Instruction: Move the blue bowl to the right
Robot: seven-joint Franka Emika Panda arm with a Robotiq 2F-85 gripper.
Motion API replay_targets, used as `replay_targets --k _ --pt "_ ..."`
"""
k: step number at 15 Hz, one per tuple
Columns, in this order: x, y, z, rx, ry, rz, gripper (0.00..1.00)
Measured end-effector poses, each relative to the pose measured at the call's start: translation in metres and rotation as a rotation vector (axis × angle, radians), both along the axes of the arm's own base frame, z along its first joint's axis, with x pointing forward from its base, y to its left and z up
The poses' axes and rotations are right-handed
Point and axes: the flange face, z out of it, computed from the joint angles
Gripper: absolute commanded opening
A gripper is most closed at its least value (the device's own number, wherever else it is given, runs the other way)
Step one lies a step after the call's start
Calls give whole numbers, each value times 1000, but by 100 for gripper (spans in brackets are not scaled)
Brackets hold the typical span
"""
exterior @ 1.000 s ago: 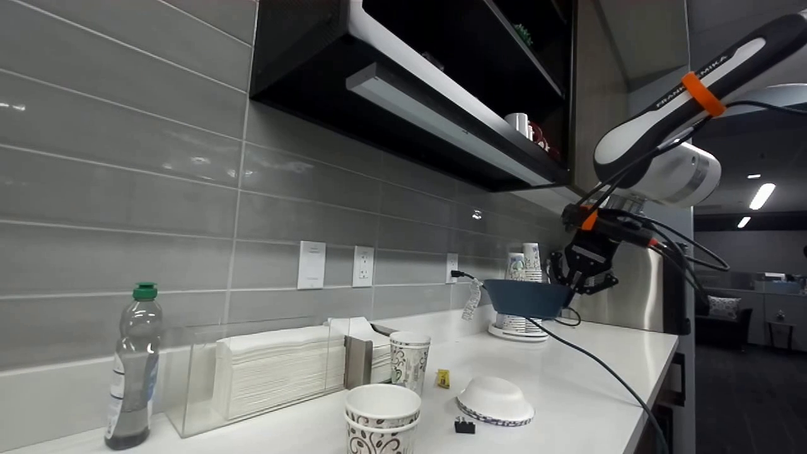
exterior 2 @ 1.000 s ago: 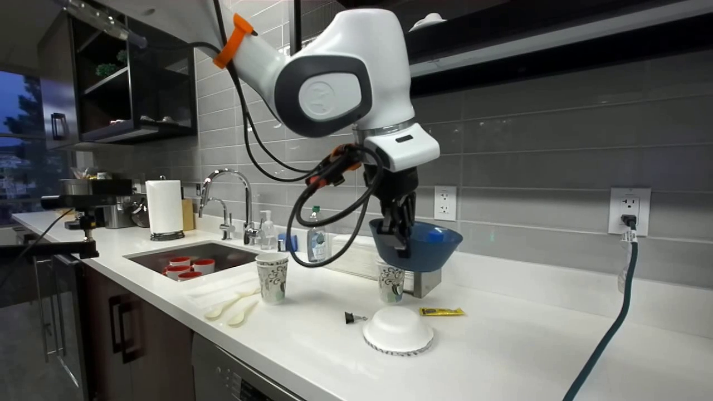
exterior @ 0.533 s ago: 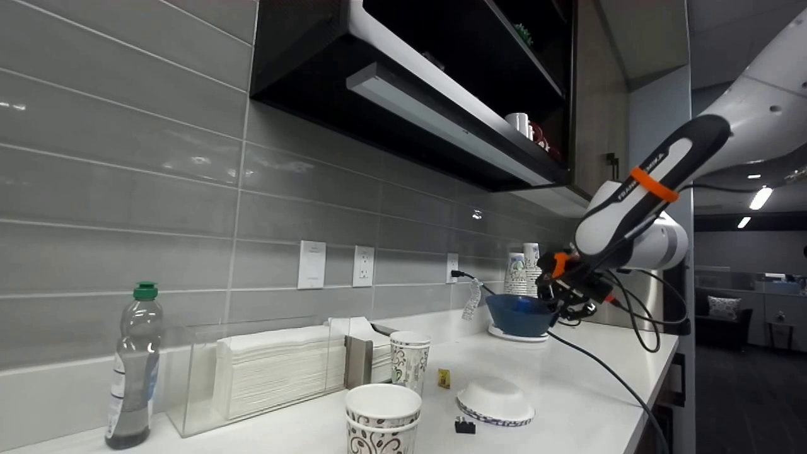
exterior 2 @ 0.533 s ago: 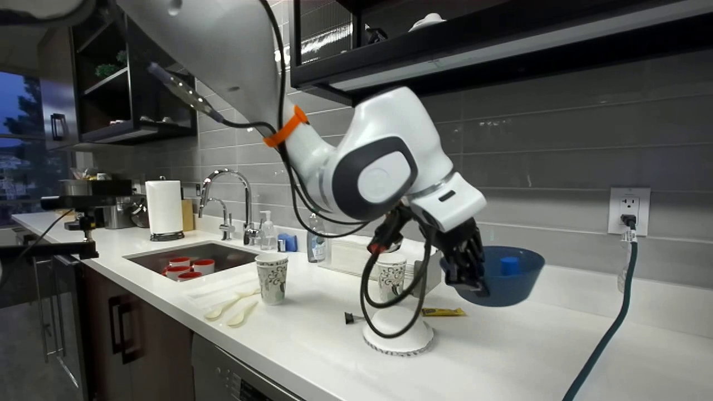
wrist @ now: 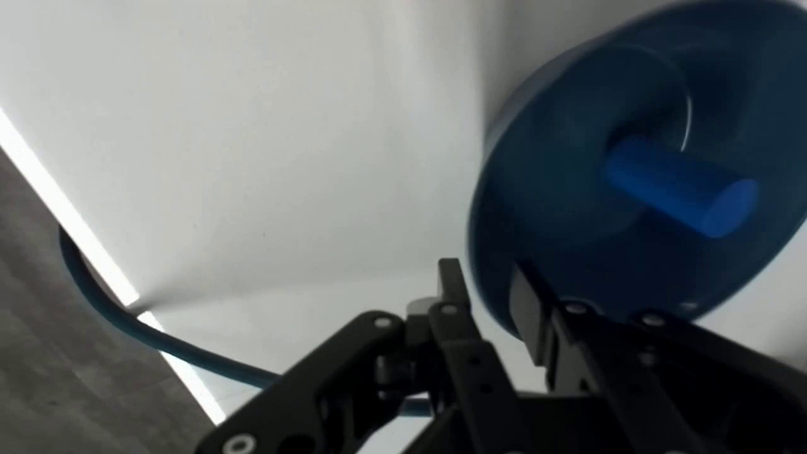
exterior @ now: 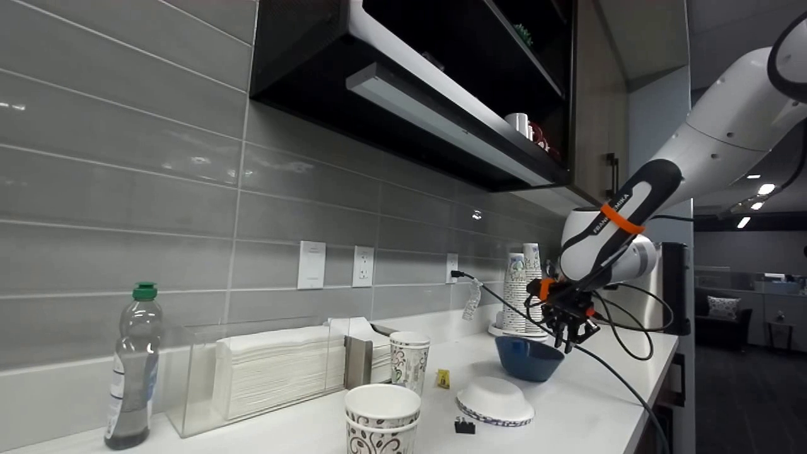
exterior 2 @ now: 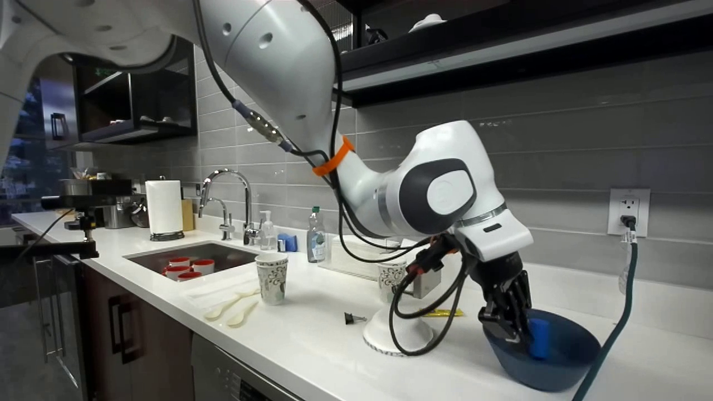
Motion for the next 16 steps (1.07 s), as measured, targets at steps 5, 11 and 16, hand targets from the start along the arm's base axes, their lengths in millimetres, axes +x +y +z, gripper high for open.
replay_targets --k 5,11,16 --pt "21 27 19 77 54 0 93" --pt "-23 30 111 24 51 332 100" --pt "-103 36 189 34 -65 574 100"
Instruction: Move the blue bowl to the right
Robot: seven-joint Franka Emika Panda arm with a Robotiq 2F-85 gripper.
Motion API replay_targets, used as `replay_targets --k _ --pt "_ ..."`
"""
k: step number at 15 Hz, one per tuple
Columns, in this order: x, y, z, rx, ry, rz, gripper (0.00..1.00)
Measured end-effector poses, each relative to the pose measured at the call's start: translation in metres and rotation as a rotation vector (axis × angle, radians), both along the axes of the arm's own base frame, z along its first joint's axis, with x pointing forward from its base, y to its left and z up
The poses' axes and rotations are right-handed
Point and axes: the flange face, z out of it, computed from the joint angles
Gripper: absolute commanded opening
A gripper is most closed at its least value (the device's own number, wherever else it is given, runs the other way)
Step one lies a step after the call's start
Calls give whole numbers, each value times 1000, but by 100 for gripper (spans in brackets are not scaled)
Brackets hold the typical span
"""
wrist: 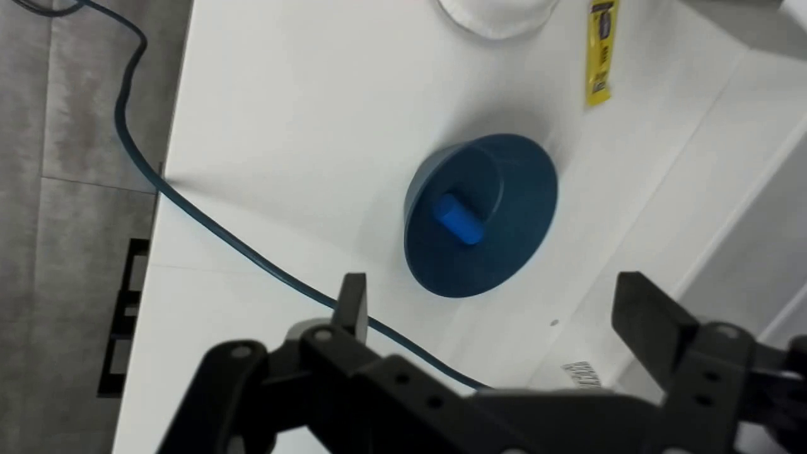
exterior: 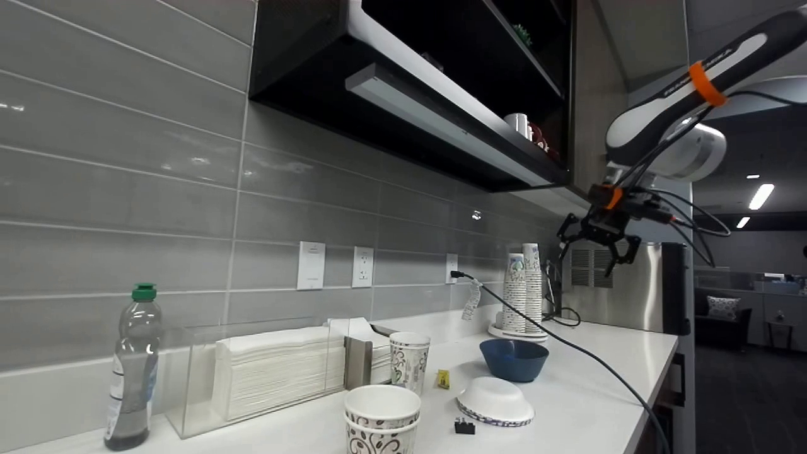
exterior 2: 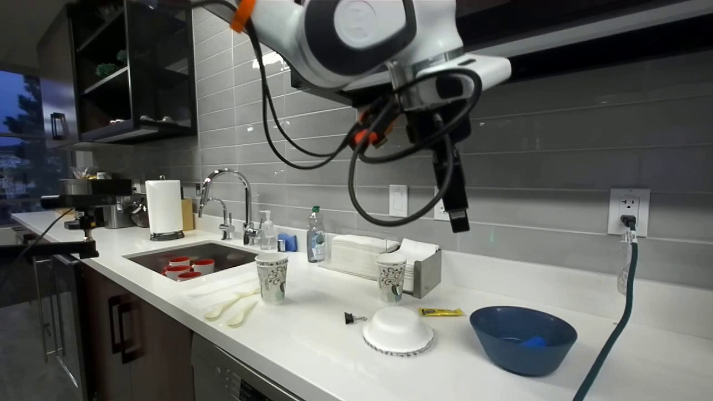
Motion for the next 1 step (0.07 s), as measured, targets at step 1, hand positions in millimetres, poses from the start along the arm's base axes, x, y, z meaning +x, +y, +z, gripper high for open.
replay_targets --k 1 --pt "-17 3 15 25 -30 36 100"
